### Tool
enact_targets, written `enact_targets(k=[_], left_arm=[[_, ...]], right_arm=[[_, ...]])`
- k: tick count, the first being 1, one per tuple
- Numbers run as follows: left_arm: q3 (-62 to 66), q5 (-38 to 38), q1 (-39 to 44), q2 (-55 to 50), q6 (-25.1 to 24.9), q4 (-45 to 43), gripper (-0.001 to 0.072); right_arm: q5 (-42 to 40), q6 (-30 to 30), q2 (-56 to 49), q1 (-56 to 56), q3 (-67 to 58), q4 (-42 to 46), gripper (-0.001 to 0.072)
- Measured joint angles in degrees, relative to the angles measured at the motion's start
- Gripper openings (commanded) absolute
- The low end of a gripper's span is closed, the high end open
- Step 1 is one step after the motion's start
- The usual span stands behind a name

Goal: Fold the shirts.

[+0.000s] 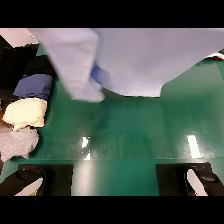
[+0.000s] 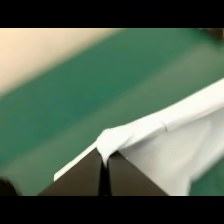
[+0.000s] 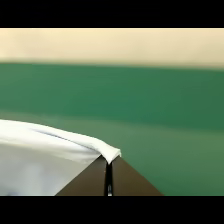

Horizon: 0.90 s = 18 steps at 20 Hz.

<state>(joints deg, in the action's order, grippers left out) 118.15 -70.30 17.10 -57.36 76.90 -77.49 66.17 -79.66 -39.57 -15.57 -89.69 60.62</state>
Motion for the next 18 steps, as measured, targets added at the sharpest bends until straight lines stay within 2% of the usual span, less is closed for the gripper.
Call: enact_targets(k=[4,8,11,14,18], left_arm=[[7.0,2.6,0.0,2.8,0.2,2.1,0.0026],[1.0,3.6,0.0,2.2,0.2,2.2,0.0026],[-7.8,3.3,0.0,-2.9,0.4,0.3,0.0027],[-12.9,3.4,0.0,-12.8,0.9,-1.8,0.0027],[-15.1,7.1,-0.9,-27.4,1.7,-2.8,0.0029]], right_arm=[[4.5,-0.5,-2.8,-4.1,-16.0,0.0,0.0017],[11.9,-3.2,-10.4,-6.0,-24.4,0.3,0.0016],[17.1,-5.6,-17.6,-6.4,-22.3,0.4,0.0017],[19.4,-6.9,-25.1,-5.7,-15.4,1.0,0.0017],[14.9,-7.5,-34.9,-3.0,-5.2,1.4,0.0018]])
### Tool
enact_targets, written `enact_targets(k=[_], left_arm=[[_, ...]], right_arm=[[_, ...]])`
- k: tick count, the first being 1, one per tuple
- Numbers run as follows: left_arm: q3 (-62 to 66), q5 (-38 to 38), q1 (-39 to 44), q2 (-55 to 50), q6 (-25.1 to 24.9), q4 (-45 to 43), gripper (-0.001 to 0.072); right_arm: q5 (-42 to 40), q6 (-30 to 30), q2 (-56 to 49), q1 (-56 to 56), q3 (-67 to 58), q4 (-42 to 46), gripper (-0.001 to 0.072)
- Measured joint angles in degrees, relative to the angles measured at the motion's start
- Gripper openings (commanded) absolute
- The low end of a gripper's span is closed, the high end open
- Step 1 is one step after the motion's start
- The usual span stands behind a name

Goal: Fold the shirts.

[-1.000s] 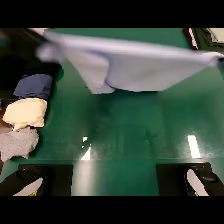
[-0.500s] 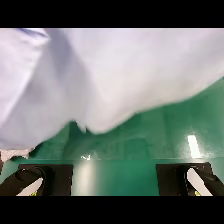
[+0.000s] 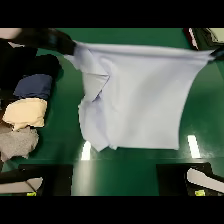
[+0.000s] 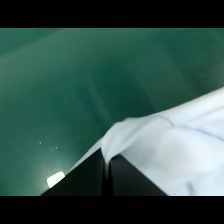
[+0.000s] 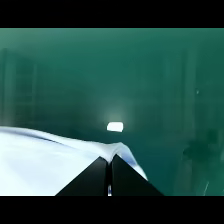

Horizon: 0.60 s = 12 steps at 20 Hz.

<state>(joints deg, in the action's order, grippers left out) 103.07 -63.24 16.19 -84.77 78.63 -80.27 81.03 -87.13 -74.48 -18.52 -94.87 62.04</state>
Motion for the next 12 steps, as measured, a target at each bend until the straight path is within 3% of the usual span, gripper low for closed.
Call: enact_targets(k=[1,2,3,4,5,8,12], left_arm=[[-0.2,1.2,-0.7,-3.0,0.7,0.0,0.0043],[-0.4,2.3,-1.5,-5.6,1.4,0.5,0.0318],[-0.5,3.0,-2.4,-7.4,2.0,0.5,0.0516],[-0.7,3.2,-3.6,-8.8,2.5,0.8,0.0518],[-0.6,3.9,-4.5,-9.6,2.9,1.8,0.0518],[0.0,2.5,-7.4,-11.2,3.5,4.3,0.0518],[0.6,-6.8,-12.7,-11.8,3.8,9.2,0.0517]], right_arm=[[-2.6,0.0,-2.3,0.9,1.9,-0.2,0.0018],[-4.9,-0.1,-4.4,1.7,3.3,-0.2,0.0019],[-7.4,-0.2,-6.2,2.5,4.2,0.5,0.0025],[-9.5,-0.2,-7.9,3.2,5.0,0.5,0.0159],[-11.4,-0.3,-9.3,3.9,5.4,0.3,0.0416],[-14.9,-0.2,-11.5,4.9,6.2,-0.2,0.0436],[-13.5,1.9,-8.5,4.1,8.5,-0.7,0.0428]])
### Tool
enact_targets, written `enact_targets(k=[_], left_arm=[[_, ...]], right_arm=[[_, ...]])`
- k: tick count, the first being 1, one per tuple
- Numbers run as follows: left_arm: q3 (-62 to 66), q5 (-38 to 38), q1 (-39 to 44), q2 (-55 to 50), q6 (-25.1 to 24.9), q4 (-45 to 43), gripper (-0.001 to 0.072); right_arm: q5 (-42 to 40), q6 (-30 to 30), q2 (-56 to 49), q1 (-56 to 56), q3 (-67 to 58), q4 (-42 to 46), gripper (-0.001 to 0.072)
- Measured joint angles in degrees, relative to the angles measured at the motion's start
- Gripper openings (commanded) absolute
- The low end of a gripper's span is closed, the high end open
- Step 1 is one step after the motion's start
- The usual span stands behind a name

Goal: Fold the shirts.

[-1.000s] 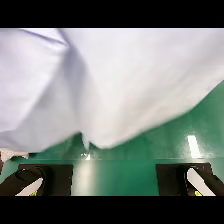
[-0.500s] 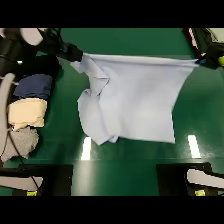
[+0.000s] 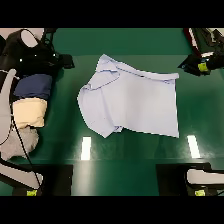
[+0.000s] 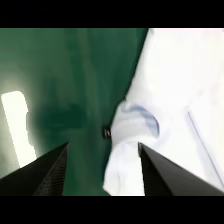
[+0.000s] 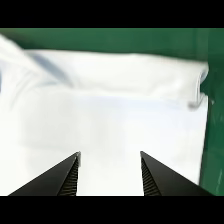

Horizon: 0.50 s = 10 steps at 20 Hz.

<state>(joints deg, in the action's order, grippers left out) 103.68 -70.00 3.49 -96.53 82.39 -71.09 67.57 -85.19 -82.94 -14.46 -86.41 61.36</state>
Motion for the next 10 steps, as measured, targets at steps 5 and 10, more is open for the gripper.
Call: enact_targets(k=[5,10], left_arm=[[-10.8,-5.3,-3.5,4.2,-1.2,7.1,0.0517],[-36.9,0.0,-4.2,16.3,-4.2,14.9,0.0517]], right_arm=[[4.9,2.9,10.3,-0.5,11.1,-0.1,0.0427],[7.1,3.6,19.6,-0.2,21.9,-0.3,0.0427]])
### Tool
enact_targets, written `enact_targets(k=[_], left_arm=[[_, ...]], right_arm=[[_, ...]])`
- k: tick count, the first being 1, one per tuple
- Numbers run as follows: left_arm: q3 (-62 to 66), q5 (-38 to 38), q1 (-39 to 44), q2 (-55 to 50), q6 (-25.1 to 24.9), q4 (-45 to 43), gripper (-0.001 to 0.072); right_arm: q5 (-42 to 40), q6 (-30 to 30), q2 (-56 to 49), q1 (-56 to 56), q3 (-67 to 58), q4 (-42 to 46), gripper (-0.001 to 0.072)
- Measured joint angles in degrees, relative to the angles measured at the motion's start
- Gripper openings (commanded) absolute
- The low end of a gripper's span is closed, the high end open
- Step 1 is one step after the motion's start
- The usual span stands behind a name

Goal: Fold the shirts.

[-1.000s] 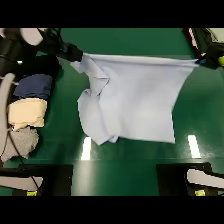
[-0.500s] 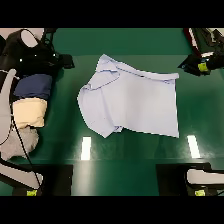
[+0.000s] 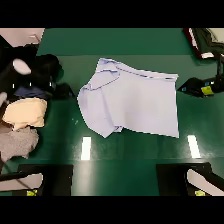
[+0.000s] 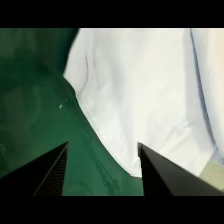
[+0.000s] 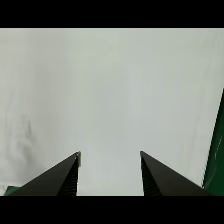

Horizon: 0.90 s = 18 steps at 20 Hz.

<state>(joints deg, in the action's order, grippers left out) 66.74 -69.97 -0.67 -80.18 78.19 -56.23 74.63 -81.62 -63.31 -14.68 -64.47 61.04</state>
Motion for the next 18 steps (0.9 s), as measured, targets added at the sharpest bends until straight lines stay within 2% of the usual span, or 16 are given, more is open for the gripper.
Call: enact_targets(k=[4,7,11,16,17,18], left_arm=[[-19.8,6.7,-0.1,9.1,-3.7,9.1,0.0517],[-28.6,9.8,1.3,12.2,-6.8,15.1,0.0517],[-33.6,15.0,7.6,13.6,-8.2,18.6,0.0518],[-35.1,21.6,13.4,13.5,-5.4,20.5,0.0516],[-35.2,22.7,14.3,13.2,-4.9,20.9,0.0438],[-35.3,23.5,15.1,13.0,-4.5,20.9,0.0312]], right_arm=[[0.2,0.2,4.3,0.0,4.2,0.0,0.0427],[0.4,0.3,5.8,0.0,5.2,0.0,0.0426],[0.7,0.3,6.5,0.0,5.5,-0.9,0.0426],[1.0,0.3,6.7,0.0,5.6,-1.4,0.0427],[1.0,0.3,6.7,0.0,5.6,-1.5,0.0427],[1.0,0.3,6.7,0.0,5.6,-1.5,0.0427]])
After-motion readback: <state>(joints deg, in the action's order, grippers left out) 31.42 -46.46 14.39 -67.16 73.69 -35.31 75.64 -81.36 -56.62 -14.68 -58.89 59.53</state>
